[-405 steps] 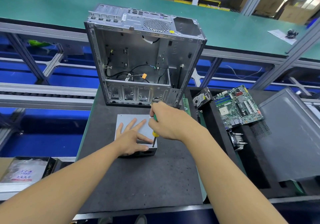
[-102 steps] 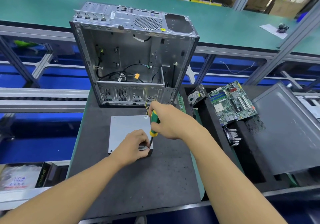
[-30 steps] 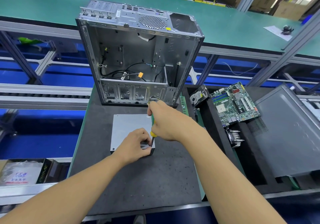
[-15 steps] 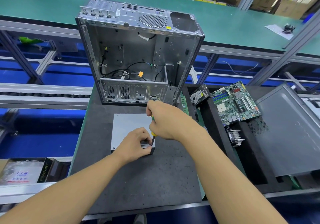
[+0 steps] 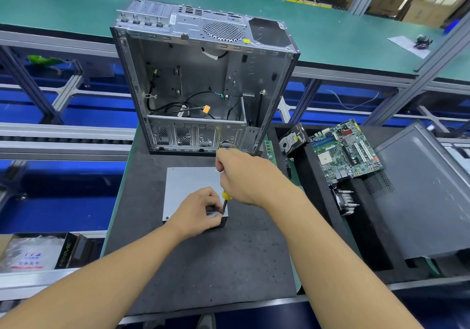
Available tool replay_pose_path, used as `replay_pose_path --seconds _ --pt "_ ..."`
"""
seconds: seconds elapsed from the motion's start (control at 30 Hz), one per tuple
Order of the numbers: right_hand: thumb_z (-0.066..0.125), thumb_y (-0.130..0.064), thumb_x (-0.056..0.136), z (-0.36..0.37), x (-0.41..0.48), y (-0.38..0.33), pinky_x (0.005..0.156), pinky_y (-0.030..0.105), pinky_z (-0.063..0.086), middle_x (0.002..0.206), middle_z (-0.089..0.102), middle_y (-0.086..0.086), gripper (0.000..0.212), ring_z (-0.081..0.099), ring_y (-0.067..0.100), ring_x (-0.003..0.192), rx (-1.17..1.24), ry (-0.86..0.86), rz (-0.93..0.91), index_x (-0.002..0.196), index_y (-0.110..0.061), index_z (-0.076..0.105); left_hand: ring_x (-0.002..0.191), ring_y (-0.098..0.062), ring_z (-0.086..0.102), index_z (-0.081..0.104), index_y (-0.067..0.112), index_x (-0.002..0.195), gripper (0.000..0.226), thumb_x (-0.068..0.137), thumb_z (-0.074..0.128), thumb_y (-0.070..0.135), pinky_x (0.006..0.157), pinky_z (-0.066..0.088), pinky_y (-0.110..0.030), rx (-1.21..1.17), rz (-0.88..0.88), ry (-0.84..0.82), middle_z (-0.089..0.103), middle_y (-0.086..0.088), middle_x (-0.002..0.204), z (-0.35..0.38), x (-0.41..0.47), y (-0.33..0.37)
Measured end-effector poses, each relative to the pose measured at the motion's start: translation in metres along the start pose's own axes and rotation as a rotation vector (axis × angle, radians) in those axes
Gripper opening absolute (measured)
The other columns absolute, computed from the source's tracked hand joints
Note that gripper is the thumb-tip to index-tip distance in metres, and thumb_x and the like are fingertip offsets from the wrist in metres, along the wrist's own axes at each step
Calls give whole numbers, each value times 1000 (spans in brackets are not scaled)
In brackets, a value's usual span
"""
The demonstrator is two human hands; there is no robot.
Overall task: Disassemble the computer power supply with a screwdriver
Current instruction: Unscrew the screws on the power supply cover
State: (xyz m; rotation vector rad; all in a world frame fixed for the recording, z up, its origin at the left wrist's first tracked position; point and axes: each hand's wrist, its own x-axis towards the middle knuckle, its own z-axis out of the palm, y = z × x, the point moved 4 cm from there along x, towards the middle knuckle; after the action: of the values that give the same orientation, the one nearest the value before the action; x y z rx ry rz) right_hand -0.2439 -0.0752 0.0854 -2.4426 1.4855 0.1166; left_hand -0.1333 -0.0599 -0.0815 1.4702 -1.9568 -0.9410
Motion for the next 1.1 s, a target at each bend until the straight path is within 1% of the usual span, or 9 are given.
replay_pose_path --seconds 0.13,0.3,0.47,0.57,0.7,0.87,0.93,1.0,1.1 --pt "49 -14 89 0 -1 -1 68 36 36 108 43 -2 19 46 25 87 89 -73 -12 105 -22 46 76 -2 57 58 30 62 22 72 69 13 62 42 -10 -5 -14 -2 58 18 84 1 0 -1" --pt "52 -36 96 1 -1 1 70 36 40 108 49 -5 13 54 26 89 19 -13 -18 101 -27 45 81 -5 56 54 33 63 26 72 71 15 64 44 -13 -16 0 -1 56 17 82 3 0 -1" --pt "51 -26 99 3 1 3 79 45 50 105 50 -3 5 56 28 90 77 37 -29 99 -24 46 84 -8 52 49 36 66 32 77 71 16 72 49 -24 39 15 4 53 16 85 5 0 1" --pt "51 -27 99 0 0 6 81 45 49 104 50 -4 4 55 27 91 104 62 -29 99 -24 48 82 -6 52 48 37 69 32 79 70 15 70 44 -17 33 1 10 55 15 85 3 0 2" --pt "51 -24 98 -13 -2 16 82 44 47 103 51 -2 3 52 25 94 183 122 -5 99 -21 50 65 -4 52 53 31 74 24 82 66 12 61 41 -12 -80 -85 -4 61 15 72 -1 3 -1" --pt "52 -21 96 -26 -8 43 75 39 43 101 53 -2 5 50 23 91 261 329 111 100 -18 52 67 -4 63 61 22 77 20 81 68 3 64 47 -13 -182 -125 27 72 11 76 -8 13 2" --pt "52 -20 97 -25 -13 61 72 36 39 100 51 -2 4 49 22 89 258 393 190 99 -17 51 69 -5 64 64 22 82 20 83 68 2 67 47 -12 -245 -160 59 74 6 78 -9 19 5" --pt "50 -20 98 -20 -19 80 73 39 43 101 52 0 4 52 24 86 263 442 274 99 -16 50 75 -5 68 67 24 89 21 86 68 4 70 47 -12 -289 -170 49 75 6 78 -6 27 14" --pt "50 -19 98 -11 -35 114 77 43 46 104 52 4 6 53 28 89 321 514 422 99 -12 50 80 -9 73 72 27 86 16 89 70 11 74 56 -26 -322 -155 -71 77 9 80 13 41 39"
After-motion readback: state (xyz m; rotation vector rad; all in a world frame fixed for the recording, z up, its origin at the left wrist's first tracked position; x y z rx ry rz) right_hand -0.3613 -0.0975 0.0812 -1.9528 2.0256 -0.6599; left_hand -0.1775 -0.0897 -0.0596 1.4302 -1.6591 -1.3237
